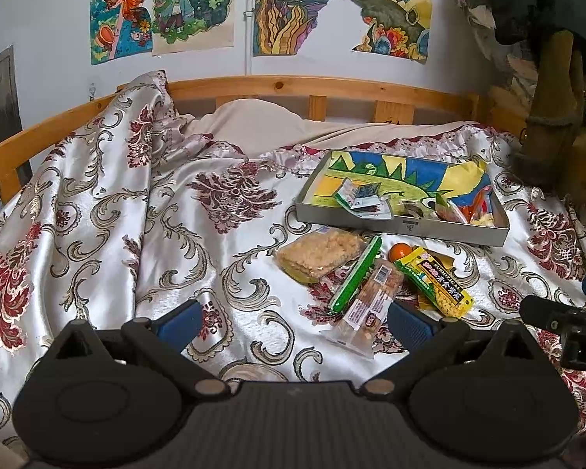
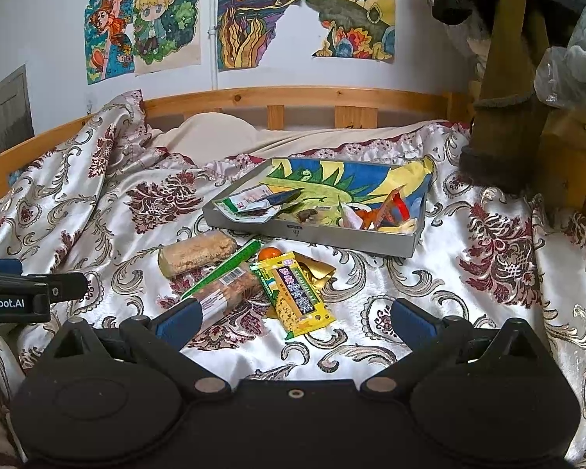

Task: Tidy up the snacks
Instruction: 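Raise both tools from the tray and move back over the snack pile, then close the right tool on the yellow biscuit pack while the left grips the brown-wrapped bar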

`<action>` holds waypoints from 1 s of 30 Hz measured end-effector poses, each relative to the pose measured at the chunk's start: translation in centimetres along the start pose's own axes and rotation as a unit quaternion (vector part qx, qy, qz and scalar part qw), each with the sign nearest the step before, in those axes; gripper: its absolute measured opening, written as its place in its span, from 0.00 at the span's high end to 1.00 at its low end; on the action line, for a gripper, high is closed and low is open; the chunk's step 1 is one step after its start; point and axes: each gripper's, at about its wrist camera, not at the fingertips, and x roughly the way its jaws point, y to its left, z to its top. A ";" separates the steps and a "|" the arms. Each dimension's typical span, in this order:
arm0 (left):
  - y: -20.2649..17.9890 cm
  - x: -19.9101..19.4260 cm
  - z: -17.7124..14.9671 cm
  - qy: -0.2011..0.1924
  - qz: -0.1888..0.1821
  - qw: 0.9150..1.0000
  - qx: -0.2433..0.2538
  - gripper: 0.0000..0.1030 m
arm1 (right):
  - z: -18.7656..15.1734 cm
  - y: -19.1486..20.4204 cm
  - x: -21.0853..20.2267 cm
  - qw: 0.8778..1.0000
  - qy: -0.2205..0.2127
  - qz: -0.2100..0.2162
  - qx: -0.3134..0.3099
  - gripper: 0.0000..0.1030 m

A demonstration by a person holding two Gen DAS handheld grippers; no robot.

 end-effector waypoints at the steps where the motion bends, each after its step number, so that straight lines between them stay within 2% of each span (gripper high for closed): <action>1: 0.0 0.0 0.1 0.001 -0.002 1.000 0.000 0.00 | 0.0 -0.1 0.1 1.000 0.002 0.000 0.002 0.01; 11: -0.3 1.2 0.8 0.028 -0.015 0.999 -0.001 0.00 | 0.5 -0.7 1.0 0.999 0.030 0.013 0.022 0.01; 18: -0.8 2.2 2.0 0.031 -0.015 0.999 0.025 0.00 | 1.1 -1.9 2.5 0.995 0.076 0.025 0.056 0.01; 22: -1.4 3.0 2.6 0.030 -0.014 0.998 0.046 0.00 | 1.6 -2.4 3.1 0.994 0.082 0.035 0.058 0.01; 30: -2.0 5.5 3.8 0.036 -0.018 0.997 0.065 0.00 | 3.2 -3.2 4.8 0.997 0.072 0.027 0.018 0.01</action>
